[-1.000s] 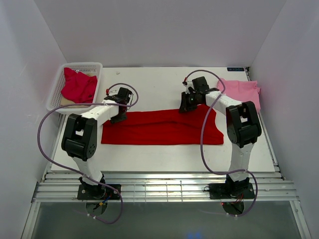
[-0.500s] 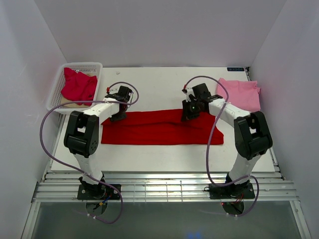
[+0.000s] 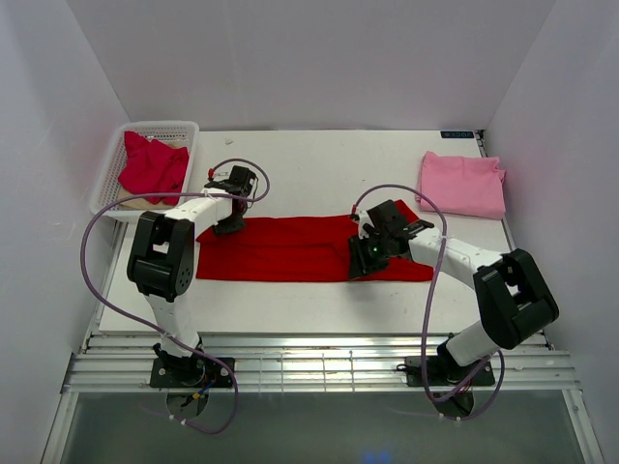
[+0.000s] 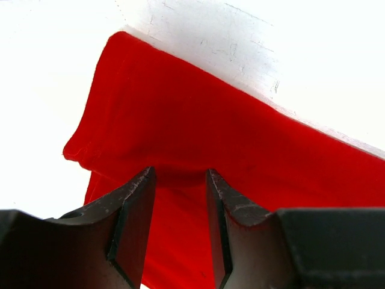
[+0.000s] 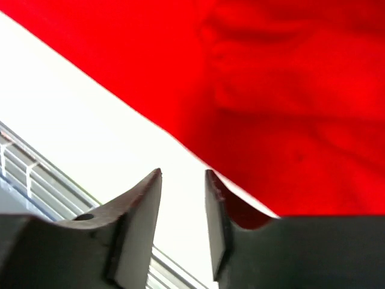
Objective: Fold and stack the t-shirts
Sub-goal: Fold the other side of the tshirt into a rectangle
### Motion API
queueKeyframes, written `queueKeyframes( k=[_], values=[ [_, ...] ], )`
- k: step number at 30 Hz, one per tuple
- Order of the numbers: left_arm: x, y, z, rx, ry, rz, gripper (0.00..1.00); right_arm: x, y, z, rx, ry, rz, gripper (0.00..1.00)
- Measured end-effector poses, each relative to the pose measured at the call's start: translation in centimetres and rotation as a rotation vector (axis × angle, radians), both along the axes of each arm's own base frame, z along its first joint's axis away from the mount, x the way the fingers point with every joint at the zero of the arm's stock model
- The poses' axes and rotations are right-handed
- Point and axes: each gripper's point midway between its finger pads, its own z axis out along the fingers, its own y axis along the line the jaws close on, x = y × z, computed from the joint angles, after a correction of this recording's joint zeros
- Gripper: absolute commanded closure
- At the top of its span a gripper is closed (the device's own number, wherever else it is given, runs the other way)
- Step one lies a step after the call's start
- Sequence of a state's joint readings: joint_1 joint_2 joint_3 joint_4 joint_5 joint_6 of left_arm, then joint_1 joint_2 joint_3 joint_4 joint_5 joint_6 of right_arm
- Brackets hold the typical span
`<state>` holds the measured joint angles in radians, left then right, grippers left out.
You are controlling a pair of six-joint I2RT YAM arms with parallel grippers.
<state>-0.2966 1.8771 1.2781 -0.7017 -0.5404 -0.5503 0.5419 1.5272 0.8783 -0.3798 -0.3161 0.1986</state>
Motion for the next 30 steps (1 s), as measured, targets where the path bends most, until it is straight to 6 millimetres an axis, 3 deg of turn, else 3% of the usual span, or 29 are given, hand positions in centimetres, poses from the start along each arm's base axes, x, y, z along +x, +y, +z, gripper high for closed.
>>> queueKeyframes(
  k=[2,6,11,14,19,25,30],
  values=[
    [0.0,0.0,0.0,-0.001,0.001,-0.002,0.51,-0.5,-0.1,0.2,-0.008,-0.005,0.001,0.52],
    [0.0,-0.1,0.0,-0.002,0.000,-0.005,0.51,1.0,-0.4,2.4,-0.013,-0.107,-0.041,0.50],
    [0.1,0.0,0.0,-0.001,0.000,-0.005,0.51,5.9,-0.6,6.2,-0.047,-0.267,-0.150,0.56],
    [0.1,0.0,0.0,-0.001,0.000,-0.007,0.51,8.8,-1.5,7.3,-0.094,-0.337,-0.228,0.55],
    [-0.3,0.1,-0.3,0.002,0.008,-0.007,0.51,11.8,-3.6,5.1,-0.221,-0.346,-0.315,0.55],
    [-1.3,0.4,-1.2,0.007,0.031,-0.008,0.51,12.1,-5.8,1.6,-0.338,-0.277,-0.341,0.54],
    [-1.4,0.3,-0.9,0.003,0.022,-0.008,0.50,11.6,-6.4,1.3,-0.365,-0.253,-0.347,0.53]
  ],
)
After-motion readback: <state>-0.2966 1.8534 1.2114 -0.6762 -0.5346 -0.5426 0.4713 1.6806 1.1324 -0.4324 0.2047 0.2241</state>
